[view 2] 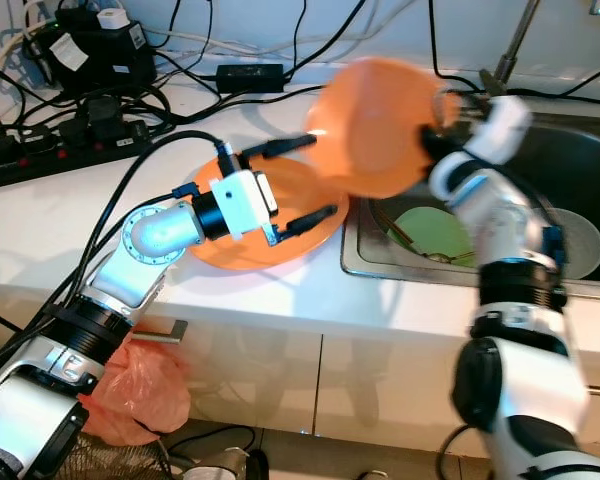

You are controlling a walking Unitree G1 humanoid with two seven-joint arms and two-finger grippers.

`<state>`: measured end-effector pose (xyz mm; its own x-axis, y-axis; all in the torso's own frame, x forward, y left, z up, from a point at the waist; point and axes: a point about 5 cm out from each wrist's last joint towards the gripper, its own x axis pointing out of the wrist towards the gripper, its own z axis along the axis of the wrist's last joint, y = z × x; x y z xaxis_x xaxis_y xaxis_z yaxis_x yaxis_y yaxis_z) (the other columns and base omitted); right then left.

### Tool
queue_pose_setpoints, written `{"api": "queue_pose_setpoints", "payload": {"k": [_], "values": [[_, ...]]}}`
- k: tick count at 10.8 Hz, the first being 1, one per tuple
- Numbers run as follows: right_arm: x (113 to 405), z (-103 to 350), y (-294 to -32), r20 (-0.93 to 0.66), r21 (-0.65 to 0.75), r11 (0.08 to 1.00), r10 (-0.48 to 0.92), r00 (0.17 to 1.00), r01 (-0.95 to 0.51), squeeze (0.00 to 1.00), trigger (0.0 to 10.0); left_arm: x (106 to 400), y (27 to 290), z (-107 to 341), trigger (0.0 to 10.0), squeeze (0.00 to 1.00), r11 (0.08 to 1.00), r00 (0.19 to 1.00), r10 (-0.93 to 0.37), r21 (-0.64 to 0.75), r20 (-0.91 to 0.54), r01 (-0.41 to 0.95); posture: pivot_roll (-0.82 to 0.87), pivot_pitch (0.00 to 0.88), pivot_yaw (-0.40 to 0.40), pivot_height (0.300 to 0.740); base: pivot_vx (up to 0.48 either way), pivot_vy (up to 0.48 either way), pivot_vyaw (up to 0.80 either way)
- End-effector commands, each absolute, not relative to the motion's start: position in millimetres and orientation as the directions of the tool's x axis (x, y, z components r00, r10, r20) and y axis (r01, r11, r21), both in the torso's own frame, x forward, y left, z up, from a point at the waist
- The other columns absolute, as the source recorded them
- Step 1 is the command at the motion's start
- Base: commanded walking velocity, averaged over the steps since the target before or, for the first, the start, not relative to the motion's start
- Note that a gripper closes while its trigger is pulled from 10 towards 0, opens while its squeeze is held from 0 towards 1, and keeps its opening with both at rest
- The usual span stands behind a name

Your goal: Kitchen organization

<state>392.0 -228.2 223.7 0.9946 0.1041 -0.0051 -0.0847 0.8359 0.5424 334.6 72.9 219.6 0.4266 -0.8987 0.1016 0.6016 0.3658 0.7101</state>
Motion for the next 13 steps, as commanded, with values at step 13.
{"api": "queue_pose_setpoints", "payload": {"k": [13], "values": [[378,187,-286,-0.159,0.045,0.983,-0.170,0.972,0.179,0.00,0.0,342,66,206,10.0,1.00,0.441,0.470,-0.882,0.398,0.027,0.804,0.07,0.047,0.062,0.740,0.000,0.000,0.00]]}}
